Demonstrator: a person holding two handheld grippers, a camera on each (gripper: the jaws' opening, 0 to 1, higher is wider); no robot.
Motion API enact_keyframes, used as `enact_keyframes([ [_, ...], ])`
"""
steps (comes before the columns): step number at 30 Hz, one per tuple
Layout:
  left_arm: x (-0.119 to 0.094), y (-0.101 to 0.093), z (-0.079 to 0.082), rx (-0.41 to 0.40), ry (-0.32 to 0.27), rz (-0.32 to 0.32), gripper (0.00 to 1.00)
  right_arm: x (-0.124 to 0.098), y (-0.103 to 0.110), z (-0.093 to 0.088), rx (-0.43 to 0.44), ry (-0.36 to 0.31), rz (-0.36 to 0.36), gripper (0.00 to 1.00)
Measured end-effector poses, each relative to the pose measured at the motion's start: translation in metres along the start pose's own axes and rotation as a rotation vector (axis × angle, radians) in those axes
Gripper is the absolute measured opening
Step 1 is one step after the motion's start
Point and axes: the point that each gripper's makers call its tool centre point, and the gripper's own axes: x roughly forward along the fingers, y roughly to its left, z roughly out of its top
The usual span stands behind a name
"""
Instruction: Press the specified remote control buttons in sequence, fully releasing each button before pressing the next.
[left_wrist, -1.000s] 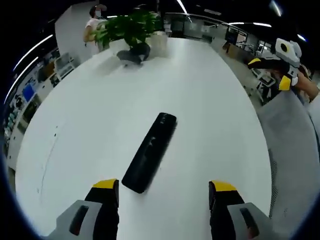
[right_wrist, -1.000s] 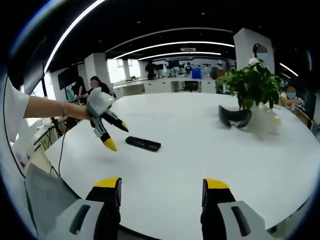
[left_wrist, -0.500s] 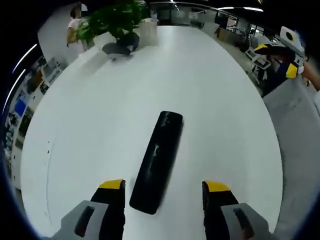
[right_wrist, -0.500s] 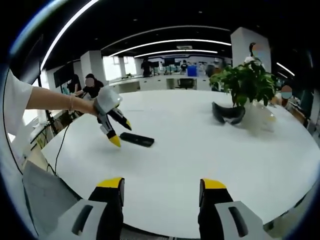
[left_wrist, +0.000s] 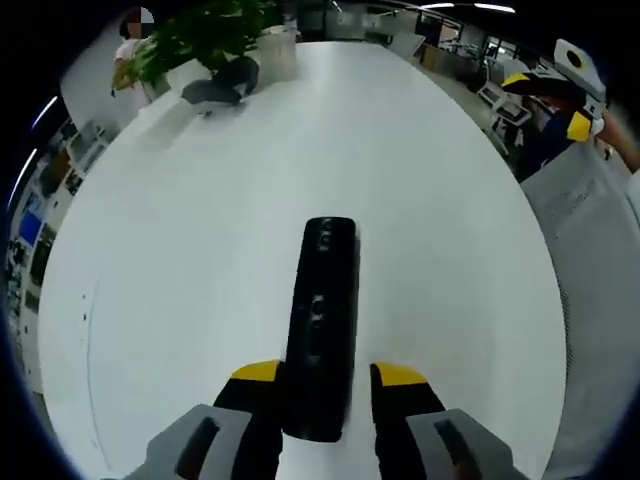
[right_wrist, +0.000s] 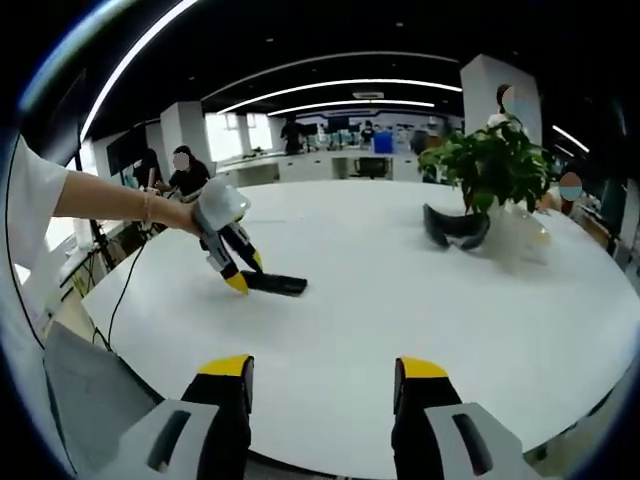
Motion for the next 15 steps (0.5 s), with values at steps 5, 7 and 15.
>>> enact_keyframes([
  [5, -0.001, -0.001, -0.001, -0.006, 0.001, 0.015, 0.24, 0.003, 0.003, -0.001, -0.007, 0.006, 0.007, 0.54],
  [7, -0.001, -0.001, -0.001, -0.034, -0.001, 0.028, 0.24, 0.003, 0.003, 0.0, -0.011, 0.004, 0.01, 0.53],
  [15, -0.003, -0.015, -0.006, -0.039, -0.031, 0.022, 0.24, 0.005, 0.006, 0.001, -0.017, 0.002, 0.019, 0.53],
])
